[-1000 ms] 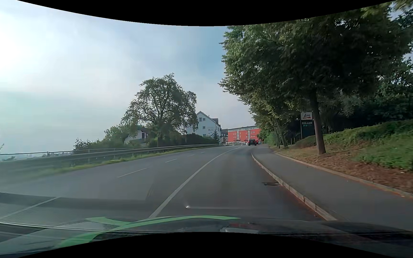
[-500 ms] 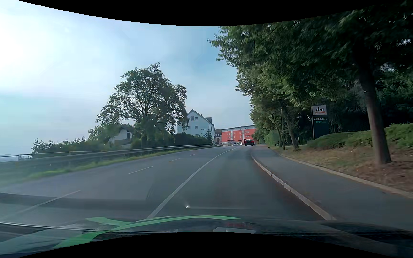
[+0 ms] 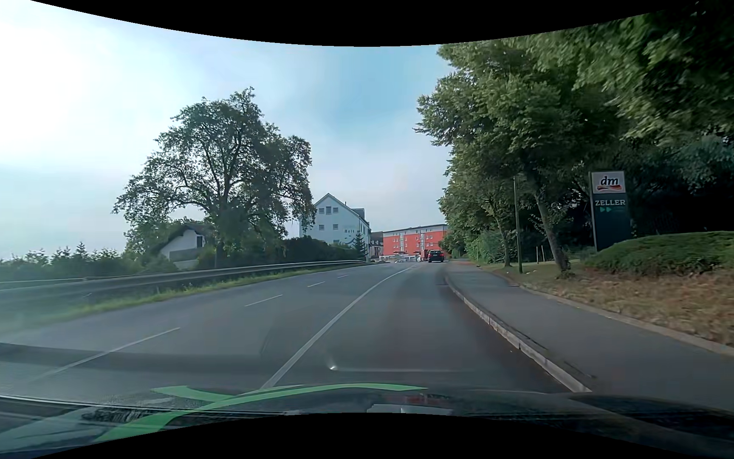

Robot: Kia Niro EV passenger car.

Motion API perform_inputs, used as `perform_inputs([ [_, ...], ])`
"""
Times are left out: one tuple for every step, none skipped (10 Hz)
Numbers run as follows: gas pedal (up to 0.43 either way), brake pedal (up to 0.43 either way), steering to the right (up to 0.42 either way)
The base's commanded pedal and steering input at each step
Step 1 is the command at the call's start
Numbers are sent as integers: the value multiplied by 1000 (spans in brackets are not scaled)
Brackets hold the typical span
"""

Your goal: Follow the waypoints while adhering to traffic rules and regulations

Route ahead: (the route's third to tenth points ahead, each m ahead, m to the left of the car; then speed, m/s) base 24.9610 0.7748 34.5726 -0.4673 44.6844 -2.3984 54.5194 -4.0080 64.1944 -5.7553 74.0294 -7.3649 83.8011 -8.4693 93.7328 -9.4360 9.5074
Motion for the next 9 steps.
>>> perform_inputs([
  [118,0,24],
  [110,0,24],
  [110,0,24],
  [110,0,23],
  [98,0,22],
  [98,0,22],
  [59,0,22],
  [59,0,22],
  [59,0,22],
])
